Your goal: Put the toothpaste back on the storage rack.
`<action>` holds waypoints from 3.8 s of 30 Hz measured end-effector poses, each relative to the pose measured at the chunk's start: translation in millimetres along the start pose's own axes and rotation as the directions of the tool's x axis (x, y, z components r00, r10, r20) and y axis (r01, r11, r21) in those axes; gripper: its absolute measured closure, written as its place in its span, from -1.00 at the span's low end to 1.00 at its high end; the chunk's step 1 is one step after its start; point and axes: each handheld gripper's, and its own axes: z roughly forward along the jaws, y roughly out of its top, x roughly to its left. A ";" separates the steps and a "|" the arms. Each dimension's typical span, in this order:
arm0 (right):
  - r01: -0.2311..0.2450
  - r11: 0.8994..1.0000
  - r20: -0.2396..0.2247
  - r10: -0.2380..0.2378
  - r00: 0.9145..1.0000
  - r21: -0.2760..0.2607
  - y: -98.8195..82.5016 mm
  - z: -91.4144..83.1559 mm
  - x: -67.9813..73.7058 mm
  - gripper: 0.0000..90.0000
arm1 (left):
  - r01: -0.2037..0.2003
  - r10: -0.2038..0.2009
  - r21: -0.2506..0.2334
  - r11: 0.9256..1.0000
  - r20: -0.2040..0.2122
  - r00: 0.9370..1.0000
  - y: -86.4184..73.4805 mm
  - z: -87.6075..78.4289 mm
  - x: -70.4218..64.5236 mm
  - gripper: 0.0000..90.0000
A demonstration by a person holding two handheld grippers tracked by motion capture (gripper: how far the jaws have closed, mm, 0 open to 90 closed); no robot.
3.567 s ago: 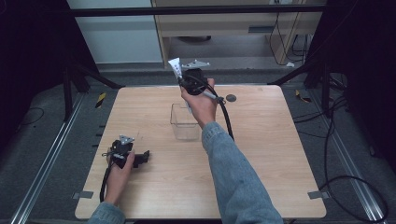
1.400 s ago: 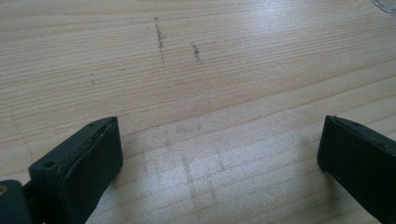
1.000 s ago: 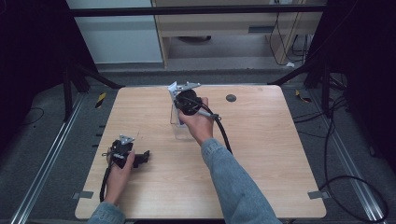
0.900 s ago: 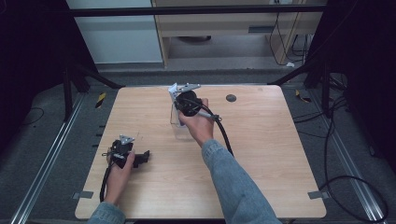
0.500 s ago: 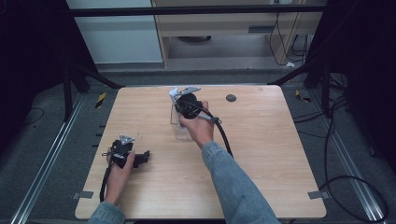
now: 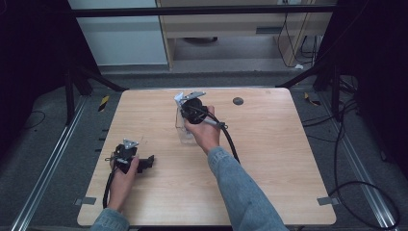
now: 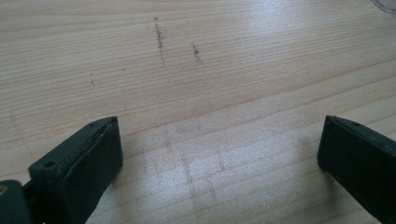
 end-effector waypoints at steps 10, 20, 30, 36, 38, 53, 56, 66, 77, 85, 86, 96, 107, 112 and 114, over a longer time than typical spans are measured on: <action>0.000 1.000 0.002 0.000 1.000 0.007 -0.2 1.9 0.4 0.82 | 0.000 0.000 0.001 1.000 0.000 1.000 0.0 0.0 0.0 -1.00; -0.005 1.000 0.003 0.005 1.000 0.011 2.2 5.4 -0.4 0.81 | 0.002 -0.002 -0.002 1.000 0.000 1.000 0.0 0.1 -0.1 -1.00; -0.007 1.000 0.005 0.007 1.000 0.017 5.6 10.9 -0.4 0.80 | 0.002 -0.002 -0.002 1.000 0.000 1.000 0.0 0.1 -0.1 -1.00; -0.012 1.000 0.005 0.012 1.000 0.020 6.7 12.9 -1.5 0.79 | 0.002 -0.002 -0.002 1.000 0.000 1.000 0.0 0.1 -0.1 -1.00; -0.011 1.000 0.004 0.011 1.000 0.018 6.8 13.5 -1.9 0.79 | 0.001 -0.001 -0.001 1.000 0.000 1.000 0.0 0.1 -0.1 -1.00; -0.013 1.000 -0.004 0.013 1.000 0.023 8.0 14.6 -2.1 0.77 | 0.002 -0.002 -0.001 1.000 0.000 1.000 0.0 0.1 -0.2 -1.00; -0.015 1.000 -0.007 0.015 1.000 0.023 8.0 14.6 -2.5 0.77 | 0.003 -0.003 -0.002 1.000 0.000 1.000 0.0 0.1 -0.2 -1.00; -0.024 0.999 -0.013 0.024 1.000 0.021 8.2 14.3 -2.5 0.72 | 0.003 -0.003 -0.002 1.000 0.000 1.000 0.0 0.1 -0.2 -1.00; -0.027 0.999 -0.012 0.027 1.000 0.024 8.3 13.3 -3.1 0.65 | 0.003 -0.003 -0.002 1.000 0.000 1.000 0.0 0.1 -0.2 -1.00; -0.027 0.999 -0.012 0.027 1.000 0.019 8.2 10.9 -3.6 0.59 | 0.002 -0.002 -0.001 1.000 0.000 1.000 0.0 0.1 -0.1 -1.00; -0.027 0.999 -0.013 0.027 1.000 0.018 8.0 10.1 -3.8 0.57 | 0.002 -0.002 -0.002 1.000 0.000 1.000 0.0 0.1 -0.1 -1.00; -0.024 1.000 -0.017 0.024 1.000 0.012 8.4 6.1 -1.4 0.47 | 0.002 -0.002 -0.002 1.000 0.000 1.000 0.0 0.1 -0.1 -1.00; -0.027 1.000 -0.013 0.027 1.000 0.003 8.2 0.5 -1.9 0.33 | 0.002 -0.002 -0.002 1.000 0.000 1.000 0.0 0.1 -0.1 -1.00; -0.028 1.000 -0.008 0.028 1.000 -0.008 9.0 -2.3 -2.2 0.24 | 0.002 -0.002 -0.002 1.000 0.000 1.000 0.0 0.1 -0.1 -1.00; -0.030 1.000 -0.009 0.030 1.000 -0.009 9.4 -3.0 -2.3 0.18 | 0.002 -0.002 -0.002 1.000 0.000 1.000 0.0 0.1 -0.2 -1.00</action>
